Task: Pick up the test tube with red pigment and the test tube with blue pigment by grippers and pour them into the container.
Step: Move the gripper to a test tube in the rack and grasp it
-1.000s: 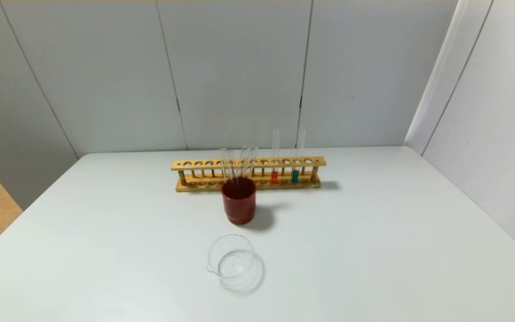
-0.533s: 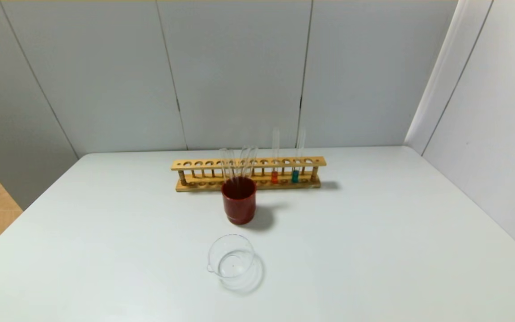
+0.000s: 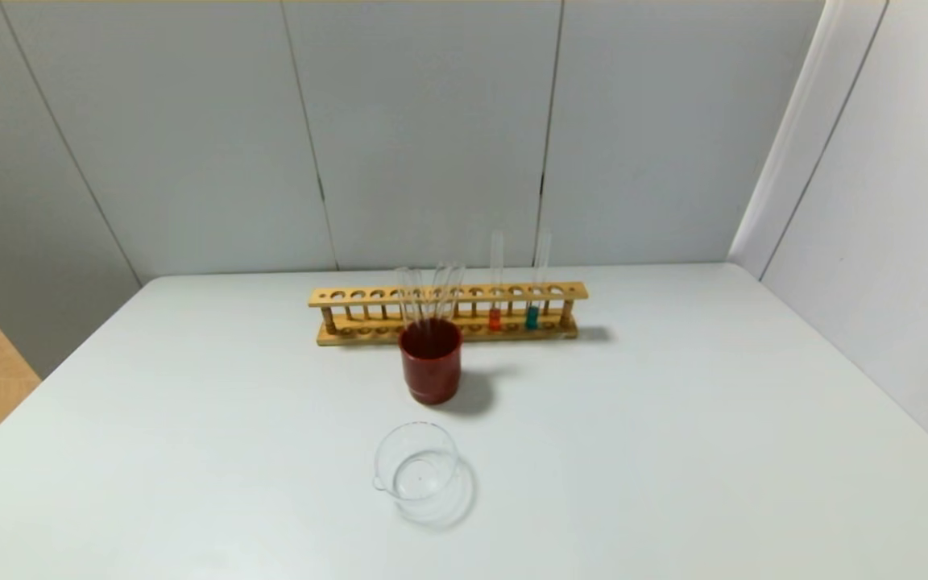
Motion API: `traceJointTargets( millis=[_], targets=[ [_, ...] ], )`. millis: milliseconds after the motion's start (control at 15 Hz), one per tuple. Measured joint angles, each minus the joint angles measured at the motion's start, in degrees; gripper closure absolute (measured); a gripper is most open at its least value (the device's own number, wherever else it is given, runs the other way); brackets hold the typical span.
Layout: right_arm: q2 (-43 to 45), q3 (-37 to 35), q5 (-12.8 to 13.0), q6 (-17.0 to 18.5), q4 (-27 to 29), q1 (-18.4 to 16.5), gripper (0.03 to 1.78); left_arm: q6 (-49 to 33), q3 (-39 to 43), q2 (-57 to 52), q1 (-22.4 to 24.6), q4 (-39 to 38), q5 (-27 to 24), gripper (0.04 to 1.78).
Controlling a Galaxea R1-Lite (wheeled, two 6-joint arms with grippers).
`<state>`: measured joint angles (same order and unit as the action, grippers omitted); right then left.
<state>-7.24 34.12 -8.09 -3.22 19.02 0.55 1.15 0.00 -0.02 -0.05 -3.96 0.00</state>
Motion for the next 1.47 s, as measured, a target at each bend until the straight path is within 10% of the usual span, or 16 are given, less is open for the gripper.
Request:
traceJointTargets(
  millis=[800, 1467],
  targets=[
    [-41.0, 38.3, -0.1, 0.8, -0.7, 0.6, 0.07, 0.0, 0.0, 0.0, 0.0, 0.0, 0.0, 0.11],
    [-67.7, 46.1, -0.4, 3.8, -14.2, 0.7, 0.07, 0.0, 0.0, 0.0, 0.0, 0.0, 0.0, 0.11]
  ],
)
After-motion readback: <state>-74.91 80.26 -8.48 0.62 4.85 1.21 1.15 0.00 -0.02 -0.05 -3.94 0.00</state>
